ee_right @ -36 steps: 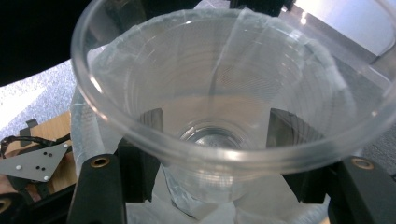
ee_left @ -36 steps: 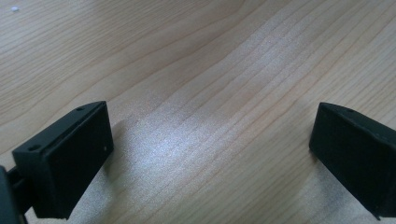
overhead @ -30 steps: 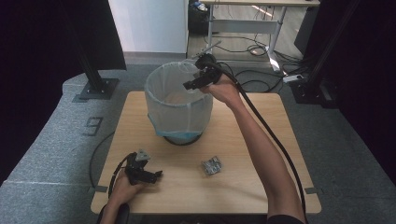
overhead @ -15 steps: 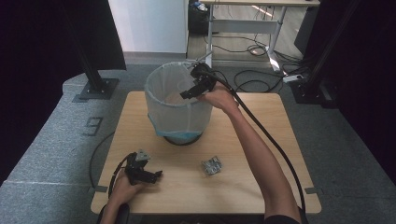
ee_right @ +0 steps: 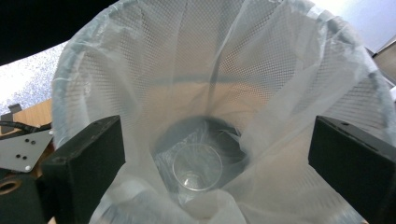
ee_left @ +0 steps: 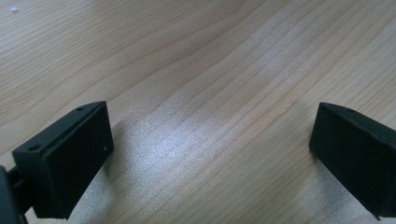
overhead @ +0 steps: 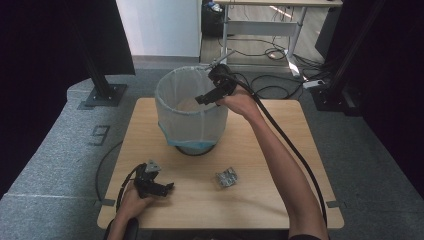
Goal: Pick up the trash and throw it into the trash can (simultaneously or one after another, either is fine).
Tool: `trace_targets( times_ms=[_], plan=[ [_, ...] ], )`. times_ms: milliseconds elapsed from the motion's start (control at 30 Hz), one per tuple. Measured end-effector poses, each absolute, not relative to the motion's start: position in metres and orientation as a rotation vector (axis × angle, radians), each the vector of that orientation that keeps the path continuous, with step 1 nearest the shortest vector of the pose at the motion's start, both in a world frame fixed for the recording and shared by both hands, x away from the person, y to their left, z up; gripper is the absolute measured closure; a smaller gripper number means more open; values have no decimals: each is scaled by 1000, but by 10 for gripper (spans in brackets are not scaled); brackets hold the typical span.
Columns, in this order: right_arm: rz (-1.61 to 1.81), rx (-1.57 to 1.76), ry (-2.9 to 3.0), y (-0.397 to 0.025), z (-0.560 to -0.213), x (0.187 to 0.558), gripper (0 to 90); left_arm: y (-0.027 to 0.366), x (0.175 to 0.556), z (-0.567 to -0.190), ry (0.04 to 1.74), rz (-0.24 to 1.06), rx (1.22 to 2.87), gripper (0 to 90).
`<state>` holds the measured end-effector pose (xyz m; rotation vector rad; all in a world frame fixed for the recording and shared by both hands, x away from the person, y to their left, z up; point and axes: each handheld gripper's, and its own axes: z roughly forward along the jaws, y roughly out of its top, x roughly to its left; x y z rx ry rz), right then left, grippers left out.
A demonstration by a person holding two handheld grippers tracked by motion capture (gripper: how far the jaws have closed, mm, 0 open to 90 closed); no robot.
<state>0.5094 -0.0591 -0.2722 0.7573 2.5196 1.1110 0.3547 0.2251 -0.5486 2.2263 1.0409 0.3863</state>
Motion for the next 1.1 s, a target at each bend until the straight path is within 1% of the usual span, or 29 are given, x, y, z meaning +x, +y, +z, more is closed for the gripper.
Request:
trace_targets(
  times_ms=[33, 167, 500, 967, 1100],
  plan=[
    [1109, 755, 2516, -62, -269, 506, 11, 225, 355, -549, 1040, 386, 2227, 0],
    [1103, 746, 2508, -70, -263, 499, 0, 225, 355, -549, 1040, 386, 2225, 0],
    [1061, 733, 2482, -90, -254, 484, 0, 224, 355, -549, 1041, 387, 2225, 0],
    [1110, 805, 2422, -132, -267, 471, 0, 224, 355, -549, 1042, 387, 2225, 0],
    [1120, 822, 2409, -144, -275, 466, 0, 224, 355, -549, 1042, 388, 2225, 0]
  ],
)
